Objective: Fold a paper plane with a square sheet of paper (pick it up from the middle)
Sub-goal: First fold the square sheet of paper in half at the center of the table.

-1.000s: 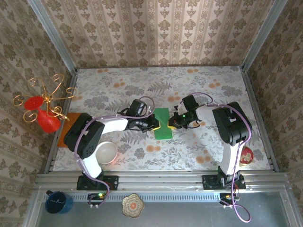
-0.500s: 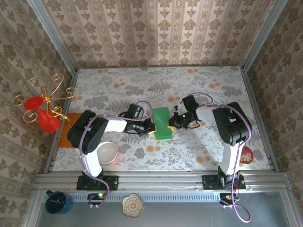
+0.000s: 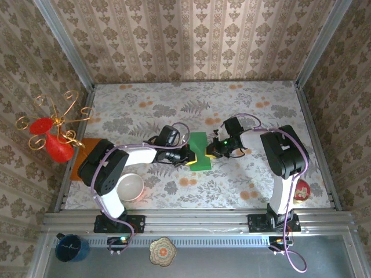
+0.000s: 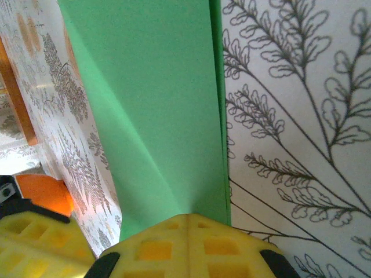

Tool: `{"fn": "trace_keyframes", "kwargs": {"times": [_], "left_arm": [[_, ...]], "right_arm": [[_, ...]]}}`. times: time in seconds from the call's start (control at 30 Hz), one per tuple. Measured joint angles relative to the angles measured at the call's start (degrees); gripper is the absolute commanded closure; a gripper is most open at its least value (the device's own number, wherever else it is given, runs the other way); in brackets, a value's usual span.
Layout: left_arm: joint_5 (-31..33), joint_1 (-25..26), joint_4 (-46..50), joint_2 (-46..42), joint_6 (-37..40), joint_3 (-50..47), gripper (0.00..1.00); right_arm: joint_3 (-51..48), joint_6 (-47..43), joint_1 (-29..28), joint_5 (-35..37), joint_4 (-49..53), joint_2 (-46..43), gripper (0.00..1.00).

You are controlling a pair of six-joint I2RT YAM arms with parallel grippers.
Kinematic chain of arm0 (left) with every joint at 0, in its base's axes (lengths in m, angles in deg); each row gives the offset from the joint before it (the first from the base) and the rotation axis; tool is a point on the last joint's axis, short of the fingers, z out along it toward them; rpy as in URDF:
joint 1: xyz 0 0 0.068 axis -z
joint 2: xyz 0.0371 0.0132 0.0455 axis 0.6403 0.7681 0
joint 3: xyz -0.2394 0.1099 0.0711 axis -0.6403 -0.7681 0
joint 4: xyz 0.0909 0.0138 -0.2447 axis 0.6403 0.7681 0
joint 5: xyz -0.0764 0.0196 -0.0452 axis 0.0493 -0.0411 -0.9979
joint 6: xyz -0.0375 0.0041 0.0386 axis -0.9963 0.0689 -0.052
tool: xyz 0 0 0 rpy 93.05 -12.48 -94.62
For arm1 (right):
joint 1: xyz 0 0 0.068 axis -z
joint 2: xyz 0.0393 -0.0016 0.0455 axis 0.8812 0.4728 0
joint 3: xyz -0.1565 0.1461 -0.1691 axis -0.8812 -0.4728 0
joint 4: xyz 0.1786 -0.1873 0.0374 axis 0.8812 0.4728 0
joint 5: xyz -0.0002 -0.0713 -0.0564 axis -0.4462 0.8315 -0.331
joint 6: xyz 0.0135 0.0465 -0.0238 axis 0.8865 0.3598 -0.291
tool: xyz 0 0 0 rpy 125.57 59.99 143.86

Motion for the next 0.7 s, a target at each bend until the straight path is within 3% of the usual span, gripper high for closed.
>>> {"fn": "trace_keyframes", "kwargs": {"times": [0.37,0.7], "left_arm": [[0.0,2.1,0.5,5.3,-0.6,0.9,0.99],[-0.4,1.2,-7.0,-0.4,-1.7,-10.1,0.99]], "right_arm": [[-0.1,0.2,0.0,0.0,-0.2,0.0,0.99],[0.3,0.6,0.0,0.0,0.4,0.2,0.99]]}}
